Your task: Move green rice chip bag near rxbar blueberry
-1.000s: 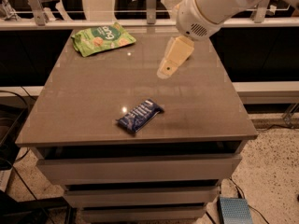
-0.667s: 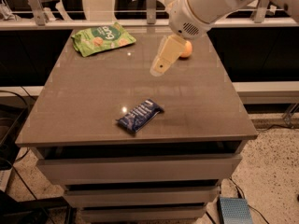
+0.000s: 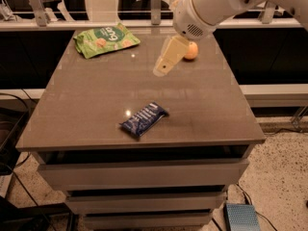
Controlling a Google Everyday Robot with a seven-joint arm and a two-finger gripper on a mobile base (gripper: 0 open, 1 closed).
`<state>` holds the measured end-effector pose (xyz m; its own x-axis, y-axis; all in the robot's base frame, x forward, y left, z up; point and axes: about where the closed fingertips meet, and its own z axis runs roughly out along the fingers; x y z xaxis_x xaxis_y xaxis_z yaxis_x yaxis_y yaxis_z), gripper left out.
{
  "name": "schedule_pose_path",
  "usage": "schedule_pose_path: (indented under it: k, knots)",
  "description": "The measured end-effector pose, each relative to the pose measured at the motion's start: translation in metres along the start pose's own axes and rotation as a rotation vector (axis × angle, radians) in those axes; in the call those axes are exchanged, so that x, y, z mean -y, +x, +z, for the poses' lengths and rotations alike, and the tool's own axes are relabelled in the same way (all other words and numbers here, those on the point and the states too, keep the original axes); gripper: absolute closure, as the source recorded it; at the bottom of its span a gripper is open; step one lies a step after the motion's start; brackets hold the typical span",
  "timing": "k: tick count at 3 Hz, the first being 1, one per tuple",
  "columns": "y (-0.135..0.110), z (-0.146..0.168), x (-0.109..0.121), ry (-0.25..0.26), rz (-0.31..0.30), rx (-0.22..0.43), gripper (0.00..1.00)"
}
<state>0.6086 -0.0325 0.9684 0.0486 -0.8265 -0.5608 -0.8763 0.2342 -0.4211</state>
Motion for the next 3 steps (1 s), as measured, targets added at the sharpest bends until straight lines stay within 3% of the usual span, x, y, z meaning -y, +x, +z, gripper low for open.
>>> schedule_pose_path:
  k: [1, 3]
  knots:
    - [-0.007, 0.036, 0.027, 0.021, 0.026, 0.034, 0.0]
    - [-0.036, 0.139, 0.079, -0.012, 0.098, 0.095, 0.0]
